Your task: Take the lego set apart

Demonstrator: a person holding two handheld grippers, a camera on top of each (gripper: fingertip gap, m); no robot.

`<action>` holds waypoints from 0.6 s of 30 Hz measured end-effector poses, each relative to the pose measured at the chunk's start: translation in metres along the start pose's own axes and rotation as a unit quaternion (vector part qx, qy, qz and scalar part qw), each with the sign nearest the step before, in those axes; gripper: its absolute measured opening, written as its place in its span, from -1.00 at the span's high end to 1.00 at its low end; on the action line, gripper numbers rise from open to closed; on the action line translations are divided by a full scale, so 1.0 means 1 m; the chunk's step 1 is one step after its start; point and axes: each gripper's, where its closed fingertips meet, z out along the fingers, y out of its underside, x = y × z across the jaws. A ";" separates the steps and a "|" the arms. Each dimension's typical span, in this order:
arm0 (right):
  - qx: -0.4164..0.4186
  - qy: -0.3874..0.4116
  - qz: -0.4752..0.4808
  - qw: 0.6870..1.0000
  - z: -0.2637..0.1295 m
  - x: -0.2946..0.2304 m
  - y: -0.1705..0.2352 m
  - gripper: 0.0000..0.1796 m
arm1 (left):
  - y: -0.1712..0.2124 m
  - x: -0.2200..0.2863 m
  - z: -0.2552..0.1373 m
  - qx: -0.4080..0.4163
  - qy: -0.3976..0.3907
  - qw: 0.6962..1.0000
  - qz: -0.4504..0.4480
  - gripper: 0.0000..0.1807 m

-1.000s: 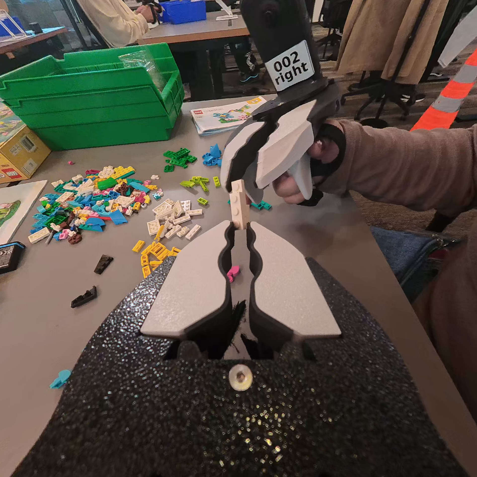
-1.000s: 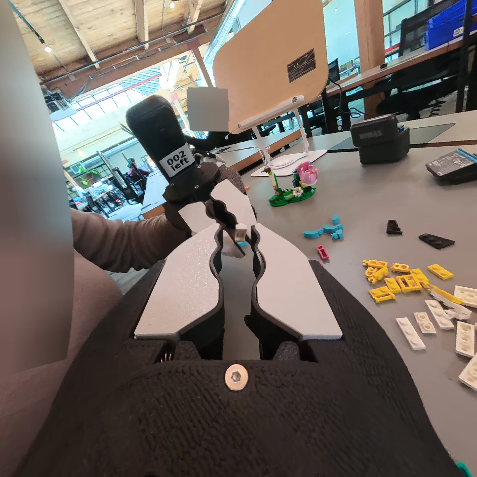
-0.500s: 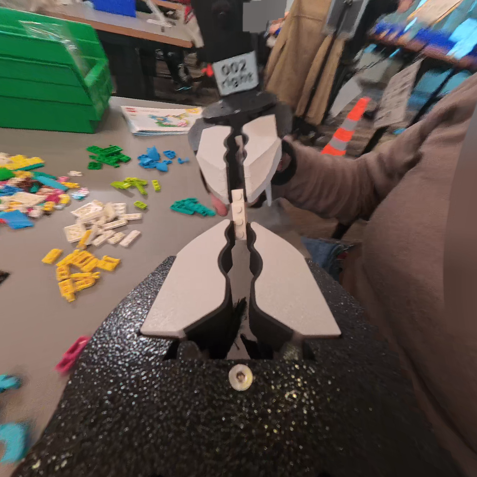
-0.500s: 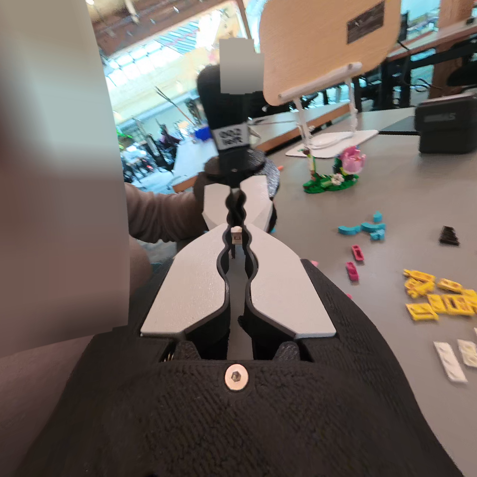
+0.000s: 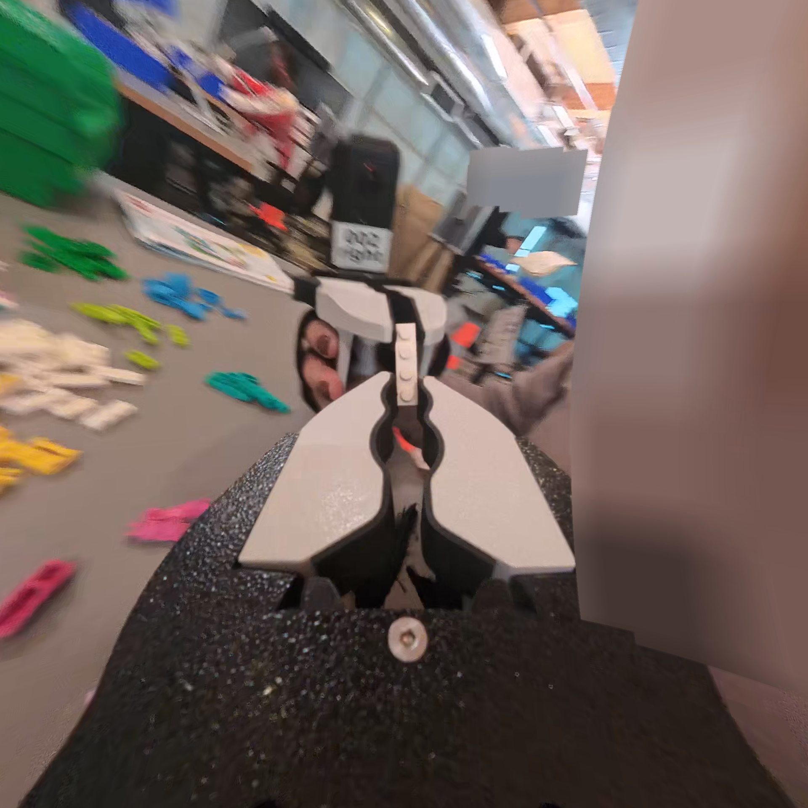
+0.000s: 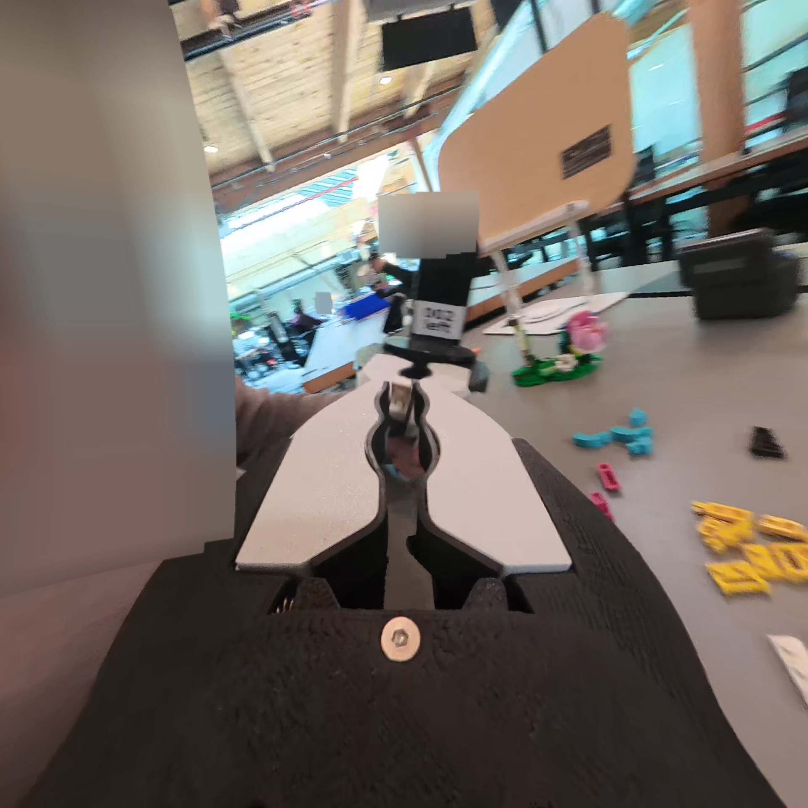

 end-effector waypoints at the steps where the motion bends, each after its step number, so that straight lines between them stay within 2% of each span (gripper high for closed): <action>1: 0.002 0.024 -0.011 1.000 0.000 0.005 0.000 0.83 | -0.005 -0.003 -0.001 0.013 -0.024 0.999 0.032 0.92; 3: 0.001 0.049 -0.020 0.999 0.001 0.008 0.000 0.81 | -0.012 -0.006 -0.003 0.025 -0.052 0.996 0.065 0.92; 6: 0.014 0.077 -0.025 0.997 0.003 0.011 -0.003 0.91 | -0.009 -0.015 -0.004 0.008 -0.102 0.988 0.118 0.92; 13: -0.015 0.089 -0.004 0.996 0.008 0.015 0.007 0.92 | -0.001 -0.021 0.000 -0.037 -0.154 0.973 0.166 0.91; 16: -0.033 0.084 0.019 0.996 0.005 0.017 0.011 0.93 | 0.004 -0.028 -0.003 -0.079 -0.189 0.956 0.209 0.74; 18: -0.047 0.084 0.025 0.995 0.004 0.018 0.014 0.93 | 0.007 -0.024 -0.002 -0.094 -0.177 0.957 0.209 0.76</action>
